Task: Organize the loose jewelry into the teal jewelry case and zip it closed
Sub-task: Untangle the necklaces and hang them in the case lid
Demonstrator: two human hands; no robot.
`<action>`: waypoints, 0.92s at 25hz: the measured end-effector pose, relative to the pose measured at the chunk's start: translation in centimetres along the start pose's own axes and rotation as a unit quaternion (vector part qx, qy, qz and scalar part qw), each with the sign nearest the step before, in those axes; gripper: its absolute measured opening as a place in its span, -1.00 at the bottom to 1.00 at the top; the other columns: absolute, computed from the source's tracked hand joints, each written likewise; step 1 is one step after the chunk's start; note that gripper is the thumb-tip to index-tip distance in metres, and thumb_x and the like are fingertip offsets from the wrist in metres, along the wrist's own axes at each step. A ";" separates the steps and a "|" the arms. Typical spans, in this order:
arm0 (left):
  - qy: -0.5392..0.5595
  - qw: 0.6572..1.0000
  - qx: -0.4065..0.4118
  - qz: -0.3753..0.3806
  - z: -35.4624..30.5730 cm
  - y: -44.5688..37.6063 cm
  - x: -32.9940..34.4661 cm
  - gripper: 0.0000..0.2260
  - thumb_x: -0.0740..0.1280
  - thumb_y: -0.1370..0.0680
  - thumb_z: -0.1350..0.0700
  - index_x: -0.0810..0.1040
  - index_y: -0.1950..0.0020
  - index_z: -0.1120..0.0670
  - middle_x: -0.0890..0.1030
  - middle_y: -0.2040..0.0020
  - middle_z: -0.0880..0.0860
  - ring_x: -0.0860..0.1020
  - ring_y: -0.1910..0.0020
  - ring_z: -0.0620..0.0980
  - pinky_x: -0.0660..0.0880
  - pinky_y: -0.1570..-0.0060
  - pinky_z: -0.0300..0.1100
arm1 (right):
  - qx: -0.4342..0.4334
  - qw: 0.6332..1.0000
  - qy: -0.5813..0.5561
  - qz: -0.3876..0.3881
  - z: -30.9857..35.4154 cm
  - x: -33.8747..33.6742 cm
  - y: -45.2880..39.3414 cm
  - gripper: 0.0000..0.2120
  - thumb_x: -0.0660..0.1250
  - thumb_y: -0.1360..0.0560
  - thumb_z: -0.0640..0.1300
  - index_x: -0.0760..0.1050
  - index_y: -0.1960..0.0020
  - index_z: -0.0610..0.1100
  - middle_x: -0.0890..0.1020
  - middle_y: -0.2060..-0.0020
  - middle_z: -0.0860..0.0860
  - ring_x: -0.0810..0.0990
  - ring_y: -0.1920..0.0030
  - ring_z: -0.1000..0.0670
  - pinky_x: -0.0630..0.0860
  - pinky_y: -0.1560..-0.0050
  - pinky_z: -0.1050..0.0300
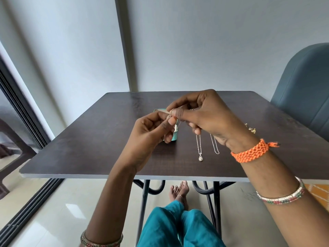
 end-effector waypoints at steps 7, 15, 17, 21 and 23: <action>0.182 0.982 -0.040 -0.022 0.9 0.4 0.9 -0.86 0.28 -0.50 0.20 0.63 0.17 0.16 0.55 0.33 0.00 0.42 0.45 -0.21 0.40 0.41 -0.46 | 0.095 0.974 -0.188 0.080 -1.3 0.4 -0.6 -0.86 0.27 -0.51 -0.33 0.56 0.12 -0.16 0.61 0.29 -0.06 0.59 0.27 0.04 0.57 0.16 0.18; 0.279 0.955 -0.086 -0.045 1.1 0.7 1.0 -0.41 0.21 -0.46 -0.04 0.39 -0.32 0.38 0.49 -0.28 0.33 0.51 -0.23 0.18 0.53 -0.09 -0.19 | 0.123 0.977 -0.172 0.018 -3.1 -0.1 0.3 -0.88 0.22 -0.56 -0.31 0.52 -0.02 -0.22 0.65 0.21 -0.15 0.63 0.22 -0.02 0.58 0.03 0.07; 0.270 0.959 -0.073 -0.041 1.0 0.6 1.2 -0.38 0.28 -0.42 -0.05 0.40 -0.32 0.37 0.48 -0.30 0.31 0.46 -0.31 0.19 0.47 -0.22 -0.11 | 0.119 0.981 -0.150 -0.004 -3.2 -0.2 0.2 -0.88 0.23 -0.55 -0.31 0.52 -0.02 -0.19 0.63 0.16 -0.20 0.60 0.21 -0.04 0.58 0.05 0.04; 0.243 0.968 -0.054 -0.030 0.6 0.4 1.1 -0.36 0.32 -0.35 -0.08 0.46 -0.27 0.33 0.52 -0.28 0.27 0.49 -0.29 0.17 0.52 -0.19 -0.13 | 0.085 0.990 -0.104 -0.041 -2.8 -0.2 0.1 -0.88 0.24 -0.56 -0.27 0.54 -0.03 -0.18 0.62 0.19 -0.14 0.60 0.26 0.01 0.59 0.21 0.17; 0.227 0.972 -0.049 -0.022 0.4 0.3 1.1 -0.42 0.30 -0.37 -0.05 0.46 -0.26 0.32 0.54 -0.26 0.24 0.54 -0.24 0.15 0.54 -0.13 -0.15 | 0.088 0.989 -0.112 -0.025 -2.7 -0.3 -0.1 -0.86 0.22 -0.58 -0.23 0.55 -0.05 -0.20 0.62 0.22 -0.12 0.60 0.26 0.01 0.58 0.18 0.16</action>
Point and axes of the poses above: each hand's wrist, its own y-axis away from the middle knuckle, its own x-axis out of the palm, z = x × y, the point moved 3 cm from there along -y, towards the middle knuckle
